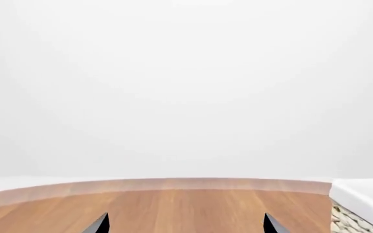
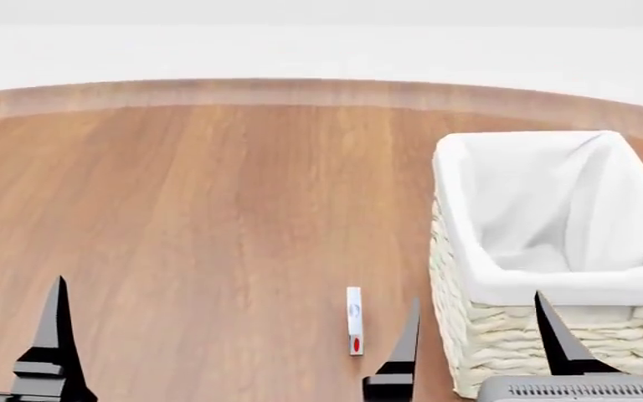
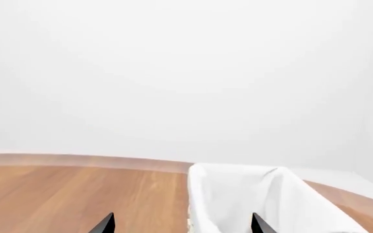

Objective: Pick up the tomato sauce, and put it in the basket.

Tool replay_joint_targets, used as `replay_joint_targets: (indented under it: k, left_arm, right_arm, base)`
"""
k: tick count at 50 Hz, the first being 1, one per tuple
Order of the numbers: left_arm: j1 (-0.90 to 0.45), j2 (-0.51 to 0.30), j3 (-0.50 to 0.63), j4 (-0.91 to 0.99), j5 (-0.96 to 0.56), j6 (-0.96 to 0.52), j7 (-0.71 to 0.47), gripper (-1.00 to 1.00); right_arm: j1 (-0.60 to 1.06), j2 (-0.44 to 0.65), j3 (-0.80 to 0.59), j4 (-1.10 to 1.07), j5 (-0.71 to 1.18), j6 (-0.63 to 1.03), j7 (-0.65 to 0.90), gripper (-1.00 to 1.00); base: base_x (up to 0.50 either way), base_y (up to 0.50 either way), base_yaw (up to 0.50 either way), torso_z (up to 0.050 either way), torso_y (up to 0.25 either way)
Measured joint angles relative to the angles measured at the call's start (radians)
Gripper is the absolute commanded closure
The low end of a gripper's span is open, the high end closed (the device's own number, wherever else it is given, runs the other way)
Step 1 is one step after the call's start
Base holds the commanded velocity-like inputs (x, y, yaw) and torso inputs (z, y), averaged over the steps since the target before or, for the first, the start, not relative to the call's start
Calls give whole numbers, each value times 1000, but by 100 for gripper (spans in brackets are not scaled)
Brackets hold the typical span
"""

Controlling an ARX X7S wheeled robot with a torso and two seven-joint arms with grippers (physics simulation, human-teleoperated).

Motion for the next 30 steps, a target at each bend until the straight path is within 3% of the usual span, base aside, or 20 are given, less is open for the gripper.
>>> replay_joint_targets:
  k: [17, 30]
  left_arm:
    - [7, -10, 7, -18, -5, 23, -7, -100]
    - [17, -13, 25, -59, -9, 63, -9, -100]
  right_arm:
    - [-38, 6, -12, -21, -8, -3, 26, -100]
    - [-207, 31, -11, -138, -30, -38, 55, -100]
  base:
    - [0, 0, 0, 0, 1]
    - [0, 0, 0, 0, 0]
